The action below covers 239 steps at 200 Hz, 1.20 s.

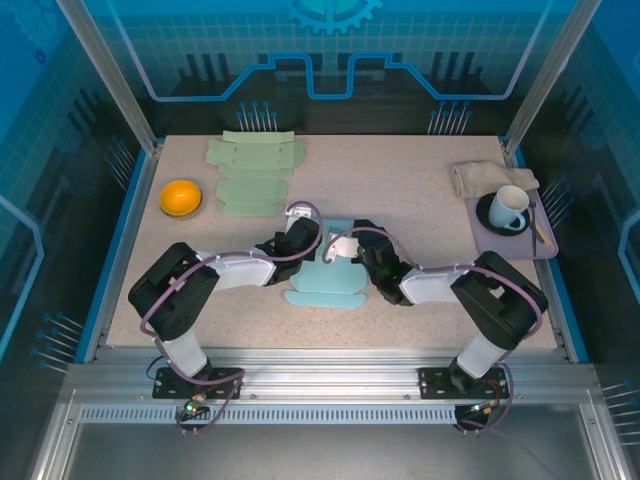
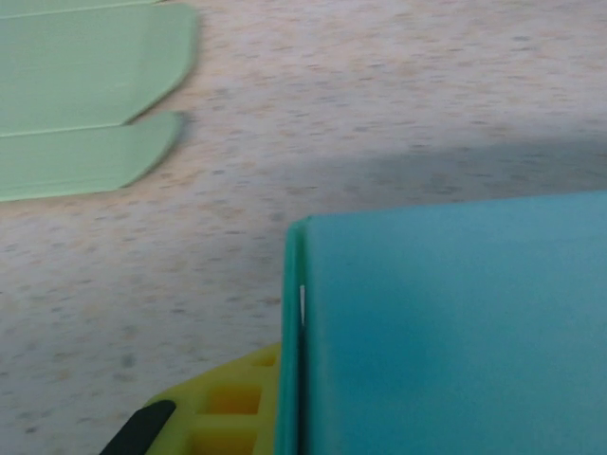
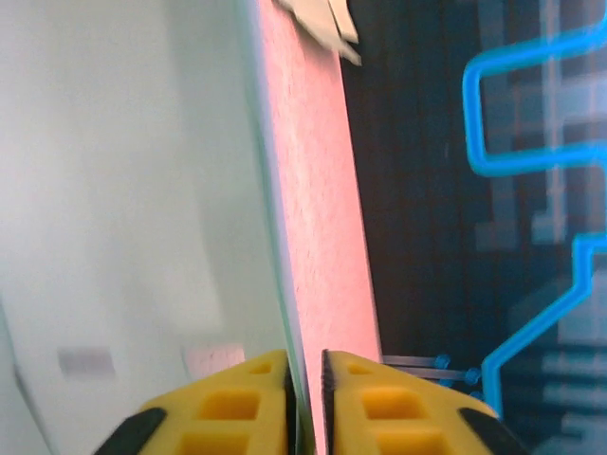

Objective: Fold the paper box

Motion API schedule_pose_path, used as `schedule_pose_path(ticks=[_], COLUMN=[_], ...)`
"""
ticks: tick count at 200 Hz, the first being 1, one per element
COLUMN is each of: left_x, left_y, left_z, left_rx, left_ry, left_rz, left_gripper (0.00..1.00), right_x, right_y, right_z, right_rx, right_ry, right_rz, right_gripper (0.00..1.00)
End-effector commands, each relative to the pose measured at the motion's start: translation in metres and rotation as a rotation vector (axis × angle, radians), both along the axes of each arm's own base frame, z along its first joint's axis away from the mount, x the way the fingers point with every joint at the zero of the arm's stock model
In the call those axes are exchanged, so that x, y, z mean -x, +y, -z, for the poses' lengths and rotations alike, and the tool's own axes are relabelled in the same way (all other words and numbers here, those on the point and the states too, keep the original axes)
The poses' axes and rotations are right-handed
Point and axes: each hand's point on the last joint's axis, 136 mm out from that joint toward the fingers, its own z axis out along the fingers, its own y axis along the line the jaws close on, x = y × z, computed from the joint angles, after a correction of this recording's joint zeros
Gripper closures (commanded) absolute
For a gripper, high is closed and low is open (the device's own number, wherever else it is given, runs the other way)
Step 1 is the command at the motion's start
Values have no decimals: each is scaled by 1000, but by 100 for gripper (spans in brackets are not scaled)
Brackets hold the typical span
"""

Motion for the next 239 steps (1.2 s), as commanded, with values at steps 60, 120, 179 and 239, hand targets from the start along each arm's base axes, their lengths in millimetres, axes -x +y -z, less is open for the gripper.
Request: schedule_pose_path(ticks=[60,120,179,239], left_x=[3,2,0,6], left_y=[26,-5,-18,-16], left_z=[17,17,23,34], left_rx=[-67,47,28,2], left_ry=[-37,-125,-130,-99], left_rz=[-4,169,251,280], left_gripper=[100,100,100,86], right_x=[41,18,14,18], right_y=[-4,20,33,20], right_z=[-48,-56,-1,24], right_rx=[-404,-740,-784,-802], right_ry=[373,641,910,1004], right_rz=[-38,145,245,303], right_gripper=[48,45,46,48])
